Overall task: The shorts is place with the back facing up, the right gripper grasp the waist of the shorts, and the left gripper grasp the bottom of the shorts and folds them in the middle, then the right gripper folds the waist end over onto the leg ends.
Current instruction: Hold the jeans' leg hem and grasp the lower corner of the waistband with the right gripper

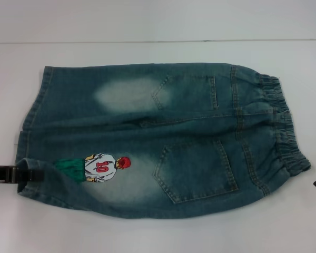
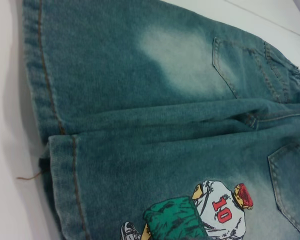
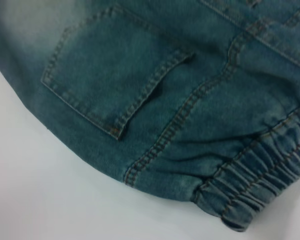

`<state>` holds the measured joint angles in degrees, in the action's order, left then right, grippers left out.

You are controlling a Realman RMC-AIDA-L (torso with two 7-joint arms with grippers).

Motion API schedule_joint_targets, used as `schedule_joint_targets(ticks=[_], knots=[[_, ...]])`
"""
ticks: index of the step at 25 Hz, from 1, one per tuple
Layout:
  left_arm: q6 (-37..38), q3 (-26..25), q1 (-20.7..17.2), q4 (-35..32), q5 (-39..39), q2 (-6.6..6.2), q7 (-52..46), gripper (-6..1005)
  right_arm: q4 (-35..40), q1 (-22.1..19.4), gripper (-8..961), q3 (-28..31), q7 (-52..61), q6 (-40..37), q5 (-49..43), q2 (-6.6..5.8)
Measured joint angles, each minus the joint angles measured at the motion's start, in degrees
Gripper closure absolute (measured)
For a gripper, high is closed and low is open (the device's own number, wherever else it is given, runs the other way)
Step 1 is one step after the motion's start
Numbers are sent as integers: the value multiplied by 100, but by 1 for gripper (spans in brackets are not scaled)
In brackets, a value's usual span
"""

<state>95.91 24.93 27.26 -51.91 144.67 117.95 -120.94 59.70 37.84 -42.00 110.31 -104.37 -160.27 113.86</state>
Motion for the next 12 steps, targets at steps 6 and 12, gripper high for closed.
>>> schedule_joint_targets(ticks=[6, 12], knots=[[3, -5, -26, 15, -97, -14, 19, 995, -282, 107, 174, -255, 132, 326, -143, 69], [7, -5, -29, 15, -107, -16, 20, 996, -342, 192, 176, -346, 146, 539, -160, 180]])
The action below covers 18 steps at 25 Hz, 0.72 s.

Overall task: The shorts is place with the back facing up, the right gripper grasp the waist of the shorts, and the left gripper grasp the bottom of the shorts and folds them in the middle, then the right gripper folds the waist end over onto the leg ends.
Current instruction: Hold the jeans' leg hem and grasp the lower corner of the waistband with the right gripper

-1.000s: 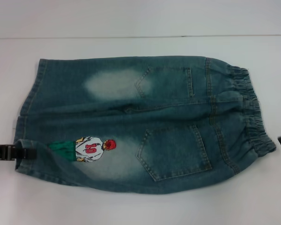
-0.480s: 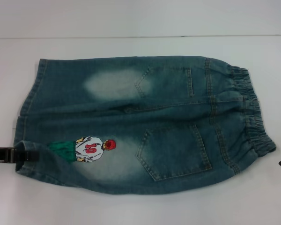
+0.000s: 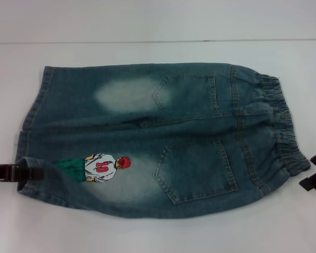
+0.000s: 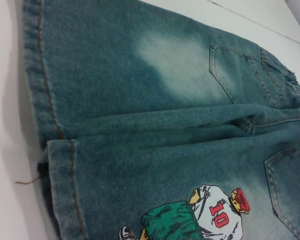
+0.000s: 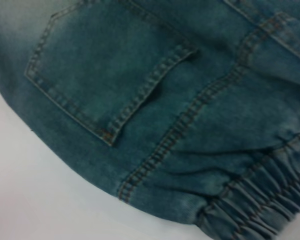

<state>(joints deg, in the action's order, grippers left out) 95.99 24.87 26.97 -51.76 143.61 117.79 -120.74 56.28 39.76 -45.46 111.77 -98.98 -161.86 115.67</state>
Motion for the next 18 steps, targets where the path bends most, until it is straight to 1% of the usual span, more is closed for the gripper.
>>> schedule_joint_targets(ticks=[5, 9, 18], knots=[[25, 0, 1, 0, 0, 4, 10, 995, -102, 61, 177, -47, 2, 50, -4, 83], [25, 7, 9, -1, -4, 11, 13, 995, -106, 73, 179, -50, 3, 131, -3, 125], [20, 36, 40, -1, -8, 16, 16, 995, -57, 127, 181, -51, -38, 167, 16, 136]])
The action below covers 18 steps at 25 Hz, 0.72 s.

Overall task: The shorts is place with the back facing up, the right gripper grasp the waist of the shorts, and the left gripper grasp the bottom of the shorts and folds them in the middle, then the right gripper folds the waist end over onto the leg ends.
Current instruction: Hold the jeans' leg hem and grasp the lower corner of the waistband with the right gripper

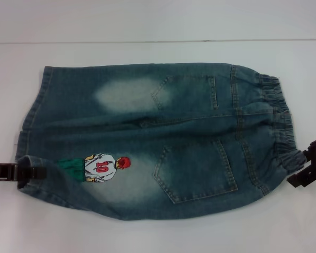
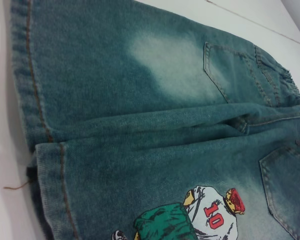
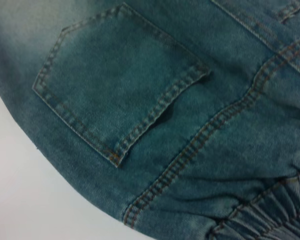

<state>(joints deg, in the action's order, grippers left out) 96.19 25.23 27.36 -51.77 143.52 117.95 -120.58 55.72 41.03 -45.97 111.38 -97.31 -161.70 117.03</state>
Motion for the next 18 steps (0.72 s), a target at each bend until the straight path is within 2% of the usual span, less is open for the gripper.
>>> schedule_joint_targets(ticks=[12, 18], knots=[[-28, -28, -4, 147, 0, -27, 67, 996, 27, 40, 185, -226, -66, -58, 17, 28], [-29, -27, -3, 150, -2, -35, 98, 996, 27, -1, 324, -271, -90, -108, 21, 19]])
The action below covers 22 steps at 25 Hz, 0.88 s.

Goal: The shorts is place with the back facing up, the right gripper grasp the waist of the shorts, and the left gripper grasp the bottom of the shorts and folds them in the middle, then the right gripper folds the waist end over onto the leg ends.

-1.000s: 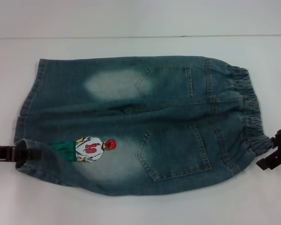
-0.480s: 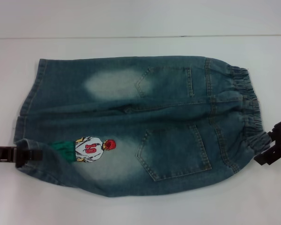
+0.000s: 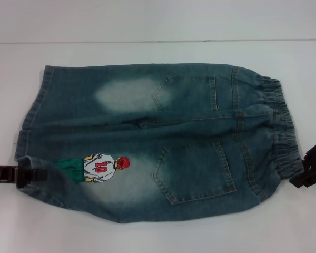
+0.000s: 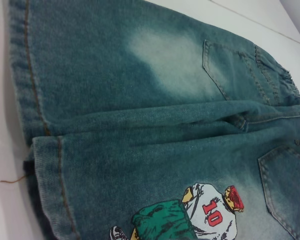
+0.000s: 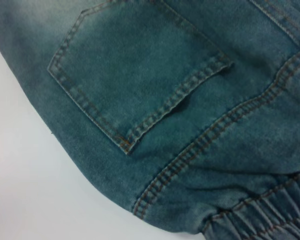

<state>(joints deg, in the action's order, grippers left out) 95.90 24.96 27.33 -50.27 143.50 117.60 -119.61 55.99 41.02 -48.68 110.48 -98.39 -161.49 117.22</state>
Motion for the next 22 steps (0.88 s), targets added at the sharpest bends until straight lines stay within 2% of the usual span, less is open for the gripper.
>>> schedule_joint_targets(ticks=[4, 15, 22], knots=[[-8, 0, 0, 0, -5, 10, 32, 996, 0, -13, 417, 19, 0, 29, 3, -1], [125, 11, -18, 0, -149, 16, 48, 996, 0, -17, 861, 34, 3, 51, 4, 10], [99, 0, -13, 0, -248, -1, 76, 995, -24, -46, 909, 226, -12, 27, 20, 8]])
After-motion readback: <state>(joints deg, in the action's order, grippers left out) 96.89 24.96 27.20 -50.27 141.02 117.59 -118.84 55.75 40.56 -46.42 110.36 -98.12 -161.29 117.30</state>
